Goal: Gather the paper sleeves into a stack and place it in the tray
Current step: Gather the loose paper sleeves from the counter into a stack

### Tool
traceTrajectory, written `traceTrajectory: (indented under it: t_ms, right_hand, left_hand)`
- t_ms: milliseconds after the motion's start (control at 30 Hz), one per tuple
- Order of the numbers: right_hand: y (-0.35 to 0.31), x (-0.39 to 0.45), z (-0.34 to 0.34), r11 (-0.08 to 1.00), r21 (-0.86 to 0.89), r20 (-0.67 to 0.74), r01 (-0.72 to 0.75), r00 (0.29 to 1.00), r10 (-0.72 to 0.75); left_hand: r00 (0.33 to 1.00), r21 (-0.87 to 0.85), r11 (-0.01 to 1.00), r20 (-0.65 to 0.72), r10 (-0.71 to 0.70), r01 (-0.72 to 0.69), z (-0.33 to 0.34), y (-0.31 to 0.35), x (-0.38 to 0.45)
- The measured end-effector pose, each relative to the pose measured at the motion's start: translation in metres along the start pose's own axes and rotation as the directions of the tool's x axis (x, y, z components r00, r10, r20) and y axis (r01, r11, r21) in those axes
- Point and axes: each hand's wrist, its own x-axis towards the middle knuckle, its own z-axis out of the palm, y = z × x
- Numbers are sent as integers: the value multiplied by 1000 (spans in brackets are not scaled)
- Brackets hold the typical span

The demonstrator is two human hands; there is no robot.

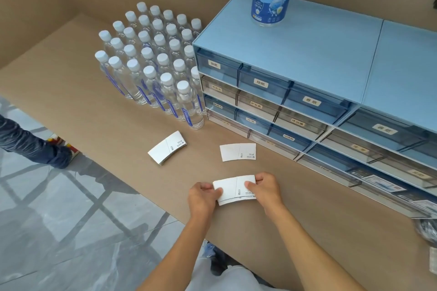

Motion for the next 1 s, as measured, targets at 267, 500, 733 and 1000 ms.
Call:
traceTrajectory:
  t_ms: [267,500,733,1000]
  right_hand:
    - [-48,34,-3,999,32,-72,18,997,-16]
    - [-67,67,7,999,35,-167,-15,986,21]
    - [-62,77,13,994,88,-196,-57,978,74]
    - [-57,70,5,997,58,-183,-40,982,50]
  left_hand:
    - [998,-65,998,54,20,-17,16,55,30]
    - [1000,28,999,9,22,-22,36,99,57]
    - [999,155,988,-39,11,-5,48,103,65]
    - [999,150,988,-3,42,-41,45,90,58]
